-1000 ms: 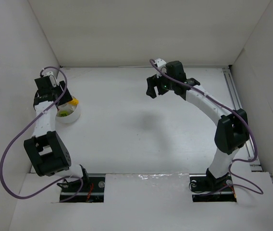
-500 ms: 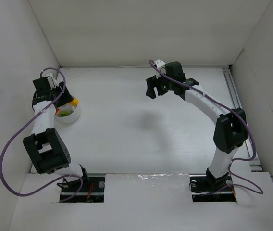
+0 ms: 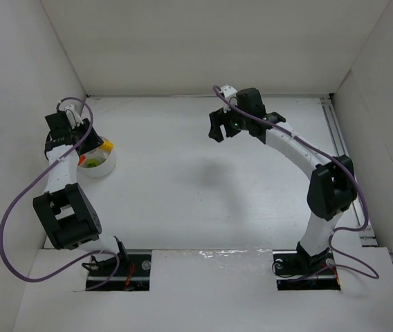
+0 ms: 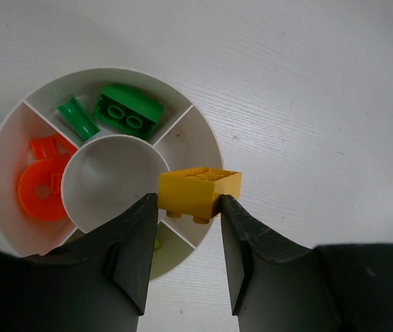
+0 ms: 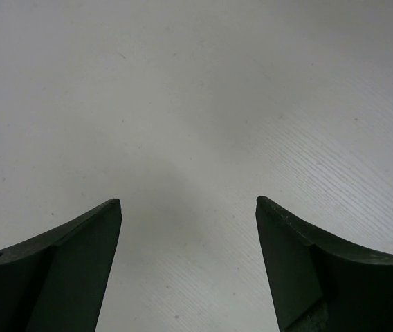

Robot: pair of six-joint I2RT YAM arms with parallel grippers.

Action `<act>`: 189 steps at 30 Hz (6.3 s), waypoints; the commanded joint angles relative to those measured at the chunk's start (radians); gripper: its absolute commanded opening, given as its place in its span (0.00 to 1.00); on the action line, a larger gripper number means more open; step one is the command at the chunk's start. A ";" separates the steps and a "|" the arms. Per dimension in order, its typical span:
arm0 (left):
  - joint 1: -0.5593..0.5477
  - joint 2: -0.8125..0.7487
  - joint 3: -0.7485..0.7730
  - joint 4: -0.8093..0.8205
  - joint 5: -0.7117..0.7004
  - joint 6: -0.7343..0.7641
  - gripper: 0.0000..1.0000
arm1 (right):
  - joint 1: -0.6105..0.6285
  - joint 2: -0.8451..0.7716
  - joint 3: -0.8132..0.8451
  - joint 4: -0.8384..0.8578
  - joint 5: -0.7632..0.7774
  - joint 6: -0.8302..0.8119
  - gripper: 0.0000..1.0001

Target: Sort the legos into containers by color

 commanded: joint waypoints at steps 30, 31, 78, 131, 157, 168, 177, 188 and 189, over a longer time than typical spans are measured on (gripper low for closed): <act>-0.062 -0.103 0.086 -0.039 -0.112 0.189 0.20 | 0.029 0.010 0.055 0.009 -0.017 0.013 0.83; -0.063 -0.103 0.086 -0.039 -0.112 0.204 0.20 | 0.029 0.010 0.055 0.009 -0.017 0.013 0.83; -0.244 -0.039 0.068 0.008 -0.451 0.326 0.16 | 0.020 0.047 0.074 0.009 -0.026 0.013 0.83; -0.296 -0.214 0.109 0.087 0.034 0.149 0.82 | -0.444 0.087 0.078 -0.077 0.103 0.137 0.80; -0.305 -0.185 0.111 0.042 -0.002 0.203 0.86 | -0.550 0.300 0.238 -0.371 0.378 0.059 0.71; -0.305 -0.176 0.101 0.042 0.017 0.192 0.86 | -0.568 0.357 0.291 -0.417 0.345 0.050 0.68; -0.305 -0.166 0.101 0.051 0.017 0.192 0.86 | -0.577 0.398 0.347 -0.448 0.318 0.041 0.58; -0.305 -0.148 0.101 0.051 0.017 0.192 0.86 | -0.577 0.429 0.367 -0.468 0.298 0.022 0.41; -0.305 -0.148 0.101 0.051 0.017 0.192 0.86 | -0.577 0.429 0.367 -0.468 0.298 0.022 0.34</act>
